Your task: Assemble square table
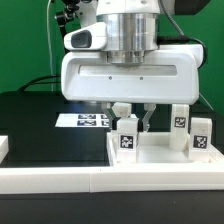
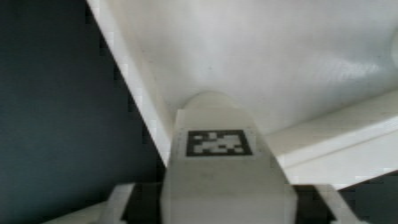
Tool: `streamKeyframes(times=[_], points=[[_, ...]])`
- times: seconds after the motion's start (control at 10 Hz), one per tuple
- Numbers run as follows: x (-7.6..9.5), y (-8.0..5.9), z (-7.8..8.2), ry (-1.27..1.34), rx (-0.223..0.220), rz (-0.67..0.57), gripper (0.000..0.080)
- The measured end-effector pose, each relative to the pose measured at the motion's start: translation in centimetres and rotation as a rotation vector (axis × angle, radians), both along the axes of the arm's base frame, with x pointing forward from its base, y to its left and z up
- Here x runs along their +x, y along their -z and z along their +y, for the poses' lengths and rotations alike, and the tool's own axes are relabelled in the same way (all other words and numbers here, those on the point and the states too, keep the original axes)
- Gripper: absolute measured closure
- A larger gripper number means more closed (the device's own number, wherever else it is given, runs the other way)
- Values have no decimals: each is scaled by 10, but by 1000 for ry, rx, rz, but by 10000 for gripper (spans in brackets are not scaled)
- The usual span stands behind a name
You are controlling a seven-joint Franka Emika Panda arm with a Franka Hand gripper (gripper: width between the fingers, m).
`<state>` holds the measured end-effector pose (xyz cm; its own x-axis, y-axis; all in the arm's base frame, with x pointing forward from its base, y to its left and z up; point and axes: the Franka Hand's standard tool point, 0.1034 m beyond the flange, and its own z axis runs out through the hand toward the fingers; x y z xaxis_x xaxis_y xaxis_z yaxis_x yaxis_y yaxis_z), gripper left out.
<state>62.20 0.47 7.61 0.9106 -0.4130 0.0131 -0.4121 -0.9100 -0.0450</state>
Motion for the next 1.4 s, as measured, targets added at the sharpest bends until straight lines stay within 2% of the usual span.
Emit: streamKeyframes(times=[0.3, 0.6, 0.8, 1.2, 1.4], points=[[0, 0, 0, 228, 15, 4, 511], [1, 0, -6, 521, 68, -1, 509], [1, 0, -1, 676, 69, 10, 509], [1, 0, 1, 1049, 115, 29, 509], [1, 0, 2, 1158, 120, 35, 509]])
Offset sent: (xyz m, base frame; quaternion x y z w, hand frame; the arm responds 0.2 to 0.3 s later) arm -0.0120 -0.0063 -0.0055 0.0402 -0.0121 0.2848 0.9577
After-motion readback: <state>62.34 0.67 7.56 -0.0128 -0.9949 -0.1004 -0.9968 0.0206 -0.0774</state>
